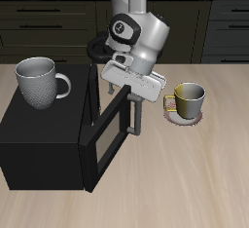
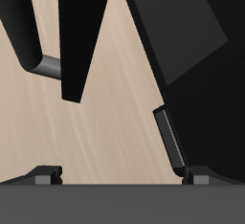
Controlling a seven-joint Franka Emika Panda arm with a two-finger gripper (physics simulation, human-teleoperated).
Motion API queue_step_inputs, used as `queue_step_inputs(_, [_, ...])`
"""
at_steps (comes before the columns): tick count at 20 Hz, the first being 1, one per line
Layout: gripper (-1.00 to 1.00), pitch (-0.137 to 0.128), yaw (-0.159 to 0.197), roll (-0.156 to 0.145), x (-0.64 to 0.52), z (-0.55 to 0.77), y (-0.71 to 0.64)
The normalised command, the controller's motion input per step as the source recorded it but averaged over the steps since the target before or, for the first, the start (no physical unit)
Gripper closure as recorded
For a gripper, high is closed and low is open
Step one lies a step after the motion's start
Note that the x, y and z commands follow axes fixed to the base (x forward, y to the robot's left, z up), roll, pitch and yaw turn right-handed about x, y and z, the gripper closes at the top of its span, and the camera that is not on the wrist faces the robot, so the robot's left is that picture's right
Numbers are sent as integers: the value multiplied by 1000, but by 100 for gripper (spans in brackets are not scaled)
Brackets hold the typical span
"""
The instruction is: Open the microwave
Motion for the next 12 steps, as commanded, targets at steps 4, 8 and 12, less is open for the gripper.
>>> queue_step_inputs(4, [-100, -150, 234, 26, 98, 750, -447])
queue_step_inputs(8, [-100, -39, 125, 64, 134, 389, -70])
queue_step_inputs(12, [-100, -88, 125, 61, 108, 438, -51])
